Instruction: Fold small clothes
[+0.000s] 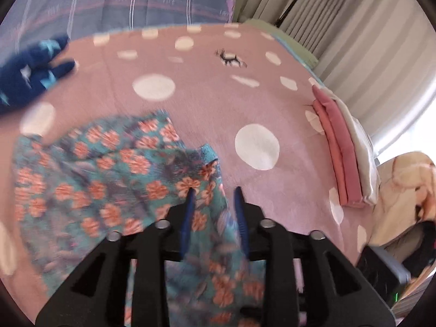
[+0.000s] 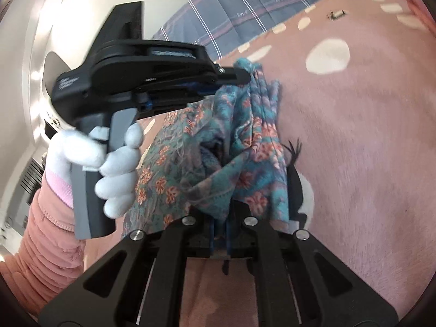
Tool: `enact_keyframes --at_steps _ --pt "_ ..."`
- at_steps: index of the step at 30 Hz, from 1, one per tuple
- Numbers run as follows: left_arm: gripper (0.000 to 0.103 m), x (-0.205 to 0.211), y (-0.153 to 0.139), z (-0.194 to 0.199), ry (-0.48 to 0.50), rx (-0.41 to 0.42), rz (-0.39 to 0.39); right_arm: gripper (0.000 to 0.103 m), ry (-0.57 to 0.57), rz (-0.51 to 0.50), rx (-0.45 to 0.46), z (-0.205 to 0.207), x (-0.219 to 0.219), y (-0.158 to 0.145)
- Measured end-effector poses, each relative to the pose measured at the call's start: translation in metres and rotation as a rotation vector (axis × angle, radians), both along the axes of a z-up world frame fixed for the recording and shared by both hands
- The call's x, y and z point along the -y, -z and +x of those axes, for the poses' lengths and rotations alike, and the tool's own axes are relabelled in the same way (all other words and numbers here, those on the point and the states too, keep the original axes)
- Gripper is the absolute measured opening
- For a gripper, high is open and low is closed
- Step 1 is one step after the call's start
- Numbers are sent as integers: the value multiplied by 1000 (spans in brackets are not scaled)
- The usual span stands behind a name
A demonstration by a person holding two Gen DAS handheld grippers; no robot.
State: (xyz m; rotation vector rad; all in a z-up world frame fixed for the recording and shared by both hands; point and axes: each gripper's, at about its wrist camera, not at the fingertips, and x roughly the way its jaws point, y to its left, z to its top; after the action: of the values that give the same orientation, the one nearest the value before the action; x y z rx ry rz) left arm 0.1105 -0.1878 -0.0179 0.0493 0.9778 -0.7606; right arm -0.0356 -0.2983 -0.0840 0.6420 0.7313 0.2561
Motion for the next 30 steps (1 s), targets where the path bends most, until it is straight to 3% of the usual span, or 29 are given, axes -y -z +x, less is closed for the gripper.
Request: enact_keyframes --at_steps 4,6,12,14,17,19,20,22,25,28,30 --pt "47 -35 -22 -54 34 142 26 6 -14 70 -21 2 7 7" --pt "49 -49 -20 -80 43 173 56 8 -13 92 -33 3 9 8" --pt "49 -101 18 -155 35 158 148 23 9 105 -41 8 21 5" --pt "49 -110 30 -163 9 141 169 24 17 80 -39 9 22 2" --pt "49 -122 37 -172 -44 171 182 6 15 115 -40 13 21 -2" --pt "49 -128 37 -174 -73 184 174 5 8 194 -33 17 21 -7" --pt "49 -130 38 -175 -93 206 193 5 -12 260 -2 18 22 -17" --pt "49 -130 40 -177 -111 244 237 5 -26 293 41 15 22 -32" --pt "49 -131 43 -180 -123 282 276 5 -27 258 49 13 19 -43" --pt "49 -131 49 -176 -144 298 310 5 -5 238 6 15 21 -32" --pt "36 -135 53 -169 -167 280 329 5 6 230 -11 13 22 -25"
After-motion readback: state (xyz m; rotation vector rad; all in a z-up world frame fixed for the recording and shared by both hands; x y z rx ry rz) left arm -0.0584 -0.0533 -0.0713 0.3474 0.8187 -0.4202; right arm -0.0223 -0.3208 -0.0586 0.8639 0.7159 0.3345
